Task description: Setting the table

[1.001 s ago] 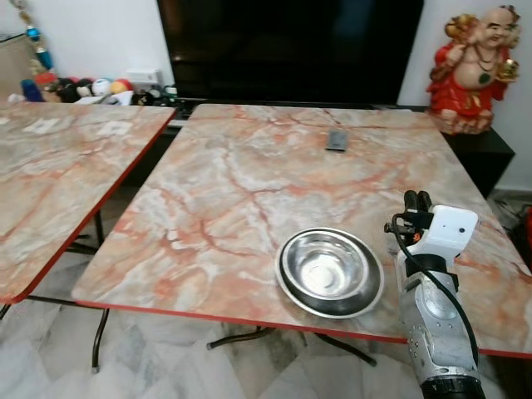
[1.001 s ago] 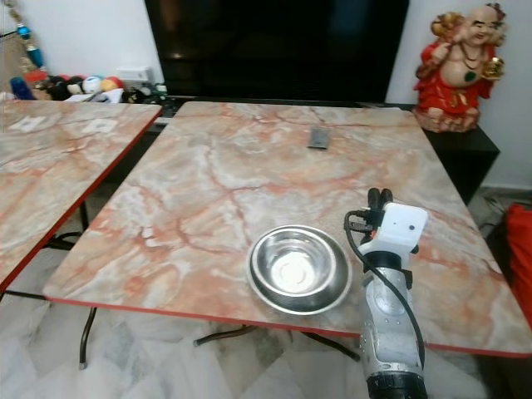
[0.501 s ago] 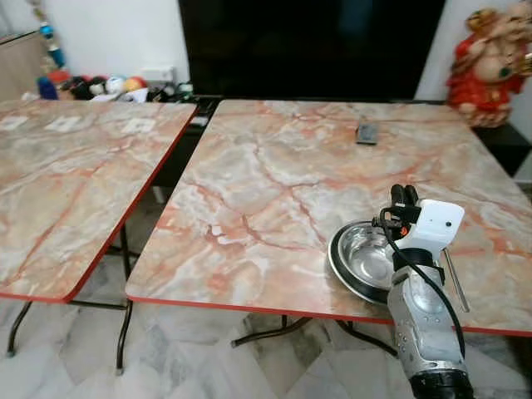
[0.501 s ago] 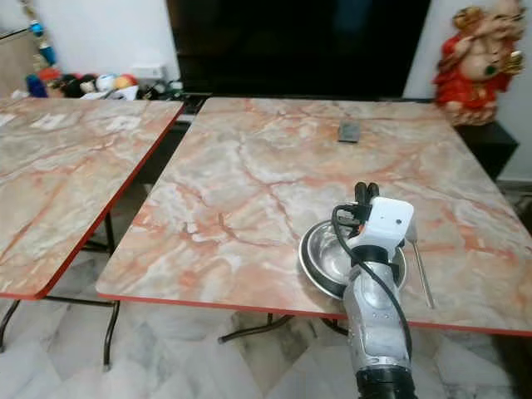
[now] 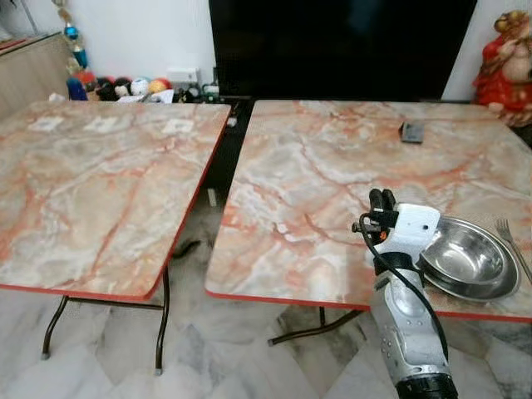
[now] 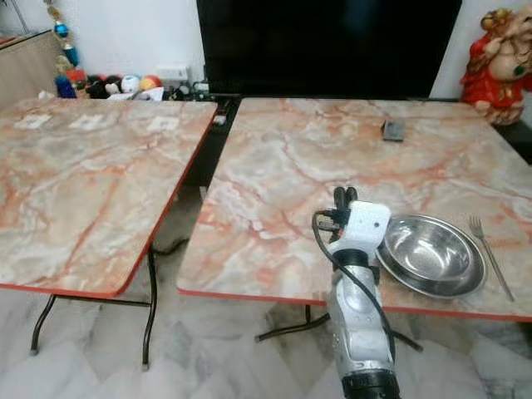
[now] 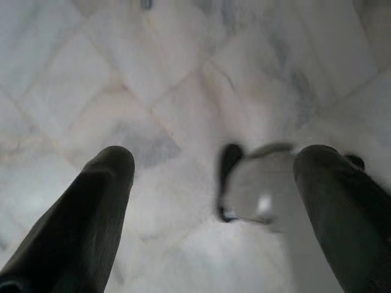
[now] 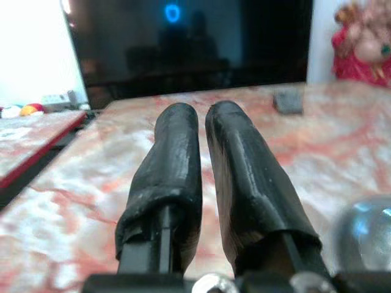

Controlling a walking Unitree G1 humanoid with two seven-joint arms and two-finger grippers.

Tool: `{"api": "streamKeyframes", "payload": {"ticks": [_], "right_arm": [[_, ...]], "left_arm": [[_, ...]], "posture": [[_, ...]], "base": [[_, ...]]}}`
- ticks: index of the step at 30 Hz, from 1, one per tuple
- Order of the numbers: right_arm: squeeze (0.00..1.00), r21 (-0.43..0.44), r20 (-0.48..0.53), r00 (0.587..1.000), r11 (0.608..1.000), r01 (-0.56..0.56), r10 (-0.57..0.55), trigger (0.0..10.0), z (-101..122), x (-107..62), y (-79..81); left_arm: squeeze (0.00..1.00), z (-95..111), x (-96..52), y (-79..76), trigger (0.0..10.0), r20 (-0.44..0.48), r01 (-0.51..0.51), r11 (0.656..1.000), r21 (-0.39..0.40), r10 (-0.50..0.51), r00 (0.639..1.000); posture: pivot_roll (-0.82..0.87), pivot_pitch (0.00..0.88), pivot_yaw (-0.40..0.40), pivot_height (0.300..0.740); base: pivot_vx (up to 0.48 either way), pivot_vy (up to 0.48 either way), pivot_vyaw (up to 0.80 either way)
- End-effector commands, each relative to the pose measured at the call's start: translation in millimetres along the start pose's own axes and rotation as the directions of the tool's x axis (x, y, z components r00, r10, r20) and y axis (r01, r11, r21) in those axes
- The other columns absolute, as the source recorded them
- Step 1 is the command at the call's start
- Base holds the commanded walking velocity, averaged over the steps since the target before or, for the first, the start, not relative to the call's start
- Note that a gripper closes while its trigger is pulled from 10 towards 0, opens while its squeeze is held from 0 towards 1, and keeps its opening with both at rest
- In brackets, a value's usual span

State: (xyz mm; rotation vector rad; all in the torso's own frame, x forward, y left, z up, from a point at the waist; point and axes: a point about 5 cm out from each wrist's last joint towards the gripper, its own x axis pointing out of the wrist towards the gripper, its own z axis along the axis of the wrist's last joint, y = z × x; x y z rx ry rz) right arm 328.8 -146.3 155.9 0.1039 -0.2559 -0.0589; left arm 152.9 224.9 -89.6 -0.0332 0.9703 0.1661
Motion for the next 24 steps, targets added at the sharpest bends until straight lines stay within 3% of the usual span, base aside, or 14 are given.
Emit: {"api": "streamKeyframes", "payload": {"ticks": [1, 24], "right_arm": [[0.0, -0.002, 0.019, 0.998, 0.998, -0.059, 0.059, 10.0, 4.7, 0.7, 15.6], [0.0, -0.02, 0.009, 0.994, 0.993, -0.113, 0.113, 10.0, 4.5, 2.5, 24.7]], "left_arm": [[0.0, -3.0, -1.3, 6.5, 10.0, -0.009, -0.02, 1.0, 0.006, 0.02, 1.0], [0.0, -2.0, -0.9, 5.7, 10.0, -0.006, -0.03, 0.999, -0.025, 0.03, 1.0]], "posture": [[0.02, 0.0, -0.003, 0.74], [0.03, 0.0, -0.011, 0.74]], "base": [[0.0, 0.45, 0.0], [0.0, 0.452, 0.0]]}}
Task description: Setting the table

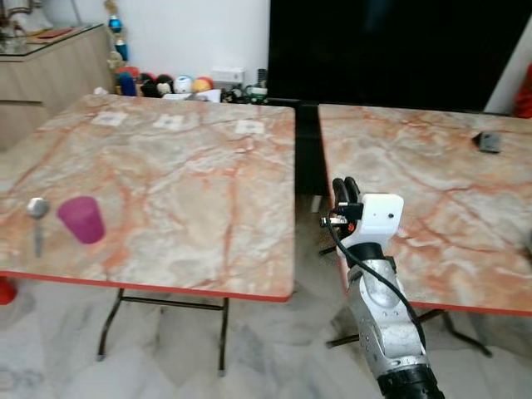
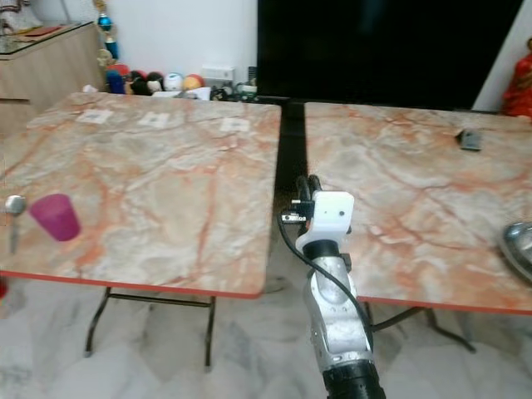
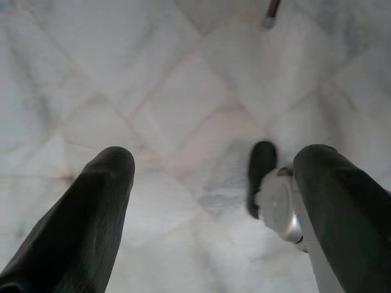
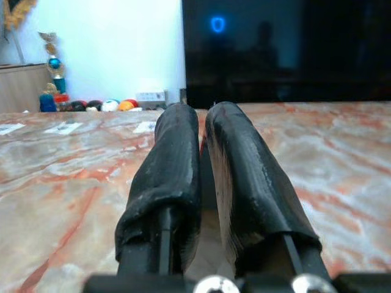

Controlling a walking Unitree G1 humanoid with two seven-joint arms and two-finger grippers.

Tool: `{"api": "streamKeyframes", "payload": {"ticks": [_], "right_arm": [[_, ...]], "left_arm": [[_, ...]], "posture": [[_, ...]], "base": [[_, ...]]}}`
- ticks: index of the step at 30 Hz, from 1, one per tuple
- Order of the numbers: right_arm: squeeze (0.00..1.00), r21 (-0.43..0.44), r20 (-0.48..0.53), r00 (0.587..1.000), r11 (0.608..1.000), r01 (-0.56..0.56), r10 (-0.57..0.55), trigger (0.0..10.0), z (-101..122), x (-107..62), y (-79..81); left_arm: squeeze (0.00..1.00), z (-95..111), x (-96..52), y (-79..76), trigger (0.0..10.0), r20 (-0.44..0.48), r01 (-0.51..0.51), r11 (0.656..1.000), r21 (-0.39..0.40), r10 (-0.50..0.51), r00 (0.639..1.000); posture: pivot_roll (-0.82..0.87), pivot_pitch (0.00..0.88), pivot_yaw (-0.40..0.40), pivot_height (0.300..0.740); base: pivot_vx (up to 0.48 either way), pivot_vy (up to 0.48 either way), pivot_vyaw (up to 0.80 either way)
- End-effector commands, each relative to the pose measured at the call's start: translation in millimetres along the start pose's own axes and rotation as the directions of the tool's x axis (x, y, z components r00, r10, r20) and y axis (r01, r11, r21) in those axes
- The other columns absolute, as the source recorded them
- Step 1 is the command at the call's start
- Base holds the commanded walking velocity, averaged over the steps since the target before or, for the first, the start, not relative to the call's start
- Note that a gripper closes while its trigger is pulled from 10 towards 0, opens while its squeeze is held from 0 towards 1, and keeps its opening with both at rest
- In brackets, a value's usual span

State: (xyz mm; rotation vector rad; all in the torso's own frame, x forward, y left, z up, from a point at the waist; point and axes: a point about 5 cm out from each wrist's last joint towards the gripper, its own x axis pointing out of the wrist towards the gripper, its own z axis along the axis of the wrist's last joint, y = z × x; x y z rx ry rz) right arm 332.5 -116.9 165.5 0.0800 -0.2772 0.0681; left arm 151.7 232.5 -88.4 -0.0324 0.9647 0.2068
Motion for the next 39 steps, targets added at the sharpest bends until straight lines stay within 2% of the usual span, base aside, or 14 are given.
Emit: {"api": "streamKeyframes", "payload": {"ticks": [1, 39], "right_arm": [[0.0, -0.014, -0.007, 1.0, 1.0, 0.014, -0.015, 10.0, -1.1, -2.3, -5.3], [0.0, -0.023, -0.009, 0.999, 0.999, -0.04, 0.04, 10.0, -1.2, 0.2, 4.6]], "left_arm": [[0.0, -2.6, -0.2, -2.0, 10.0, -0.011, 0.005, 1.0, -0.007, -0.005, 1.0], [0.0, -2.1, 0.0, -2.6, 10.0, -0.01, 0.0, 1.0, -0.022, 0.0, 1.0]], "posture": [[0.03, 0.0, -0.011, 0.74], [0.04, 0.0, -0.019, 0.74]], "base": [[0.0, 0.45, 0.0], [0.0, 0.452, 0.0]]}}
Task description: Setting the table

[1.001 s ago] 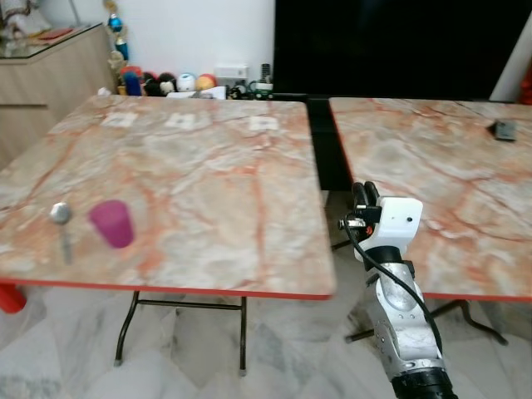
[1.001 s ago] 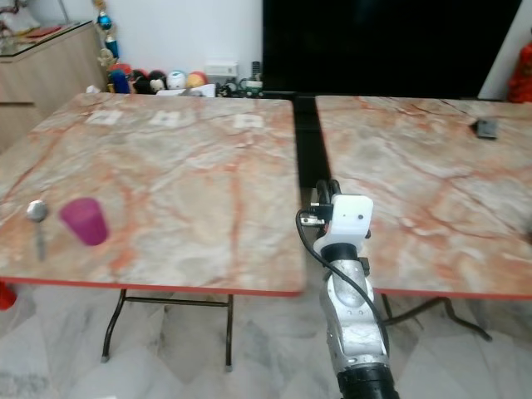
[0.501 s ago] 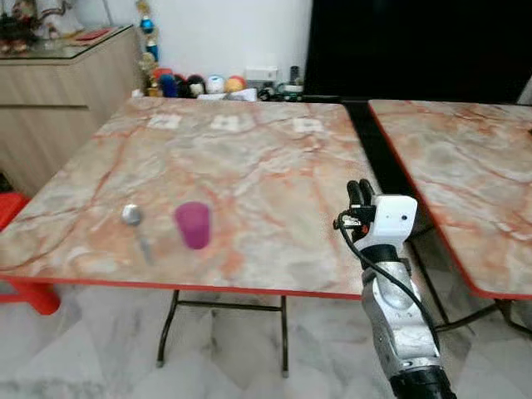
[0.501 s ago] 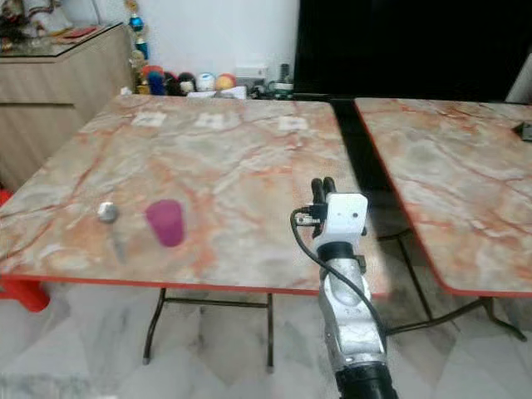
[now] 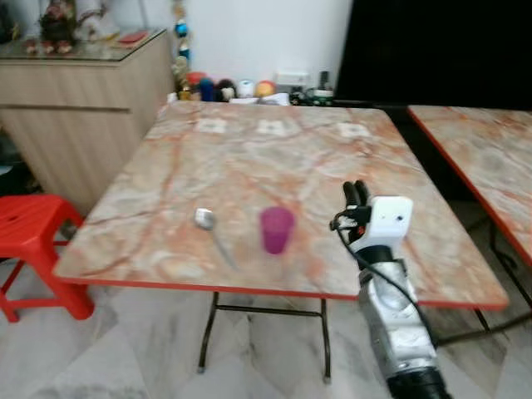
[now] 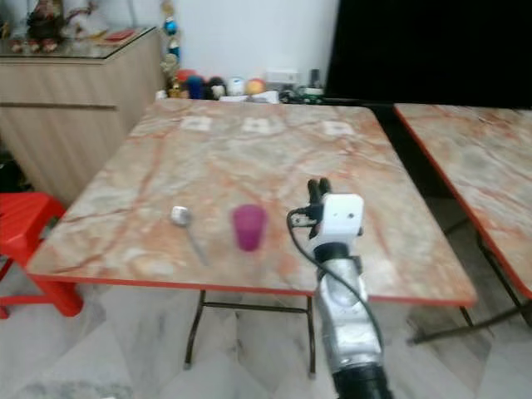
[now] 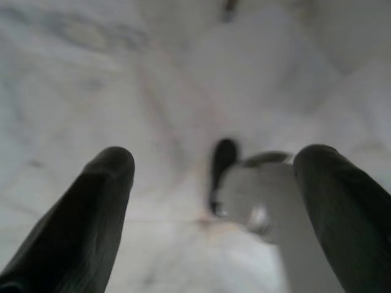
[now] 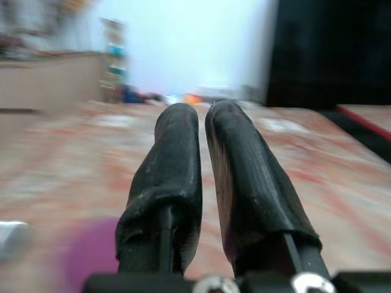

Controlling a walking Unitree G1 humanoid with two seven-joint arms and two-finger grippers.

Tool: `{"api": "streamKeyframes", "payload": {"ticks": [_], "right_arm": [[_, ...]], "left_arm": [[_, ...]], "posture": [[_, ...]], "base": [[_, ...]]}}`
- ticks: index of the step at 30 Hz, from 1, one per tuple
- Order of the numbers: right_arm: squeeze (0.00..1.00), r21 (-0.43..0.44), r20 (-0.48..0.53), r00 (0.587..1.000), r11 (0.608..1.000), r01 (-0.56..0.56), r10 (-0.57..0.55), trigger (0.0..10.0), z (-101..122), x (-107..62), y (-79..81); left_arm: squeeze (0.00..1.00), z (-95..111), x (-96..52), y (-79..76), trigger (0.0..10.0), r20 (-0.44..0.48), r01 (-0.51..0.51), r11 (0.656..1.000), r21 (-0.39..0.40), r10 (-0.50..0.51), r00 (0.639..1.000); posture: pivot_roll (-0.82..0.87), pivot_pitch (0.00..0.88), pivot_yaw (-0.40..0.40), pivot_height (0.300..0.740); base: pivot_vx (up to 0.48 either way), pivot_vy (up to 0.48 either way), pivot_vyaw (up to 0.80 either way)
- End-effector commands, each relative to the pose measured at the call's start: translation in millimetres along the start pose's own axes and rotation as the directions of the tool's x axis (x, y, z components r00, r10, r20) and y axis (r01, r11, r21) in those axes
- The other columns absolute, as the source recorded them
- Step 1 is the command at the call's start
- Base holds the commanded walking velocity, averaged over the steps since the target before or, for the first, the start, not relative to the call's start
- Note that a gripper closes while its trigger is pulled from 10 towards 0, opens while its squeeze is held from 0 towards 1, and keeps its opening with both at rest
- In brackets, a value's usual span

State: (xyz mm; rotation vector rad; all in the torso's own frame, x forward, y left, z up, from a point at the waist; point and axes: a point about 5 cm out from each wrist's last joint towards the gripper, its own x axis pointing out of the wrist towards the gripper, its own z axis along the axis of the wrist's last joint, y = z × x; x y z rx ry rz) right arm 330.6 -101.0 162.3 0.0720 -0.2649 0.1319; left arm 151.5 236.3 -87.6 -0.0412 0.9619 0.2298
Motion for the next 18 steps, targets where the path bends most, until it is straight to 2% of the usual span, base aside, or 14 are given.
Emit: {"api": "streamKeyframes", "payload": {"ticks": [1, 12, 18], "right_arm": [[0.0, -0.024, 0.005, 1.0, 0.999, 0.023, -0.023, 10.0, 3, 1.2, -10.9], [0.0, -0.033, -0.014, 1.0, 0.999, -0.001, 0.001, 10.0, -1, 0.2, -10.0], [0.0, -0.047, -0.051, 0.999, 0.999, -0.013, 0.011, 10.0, -8, 0.0, -14.6]], "left_arm": [[0.0, -3, 0.0, -6.3, 10.0, -0.011, 0.016, 1.0, -0.004, -0.016, 1.0], [0.0, -4, -0.1, -6.4, 10.0, -0.012, 0.015, 1.0, -0.005, -0.015, 1.0], [0.0, -3, -0.1, -5.9, 10.0, -0.009, 0.014, 1.0, 0.001, -0.014, 1.0]], "posture": [[0.04, 0.0, -0.019, 0.74], [0.04, 0.0, -0.021, 0.74], [0.04, 0.0, -0.02, 0.74]], "base": [[0.0, 0.454, 0.0], [0.0, 0.416, 0.0], [0.0, 0.0, 0.0]]}}
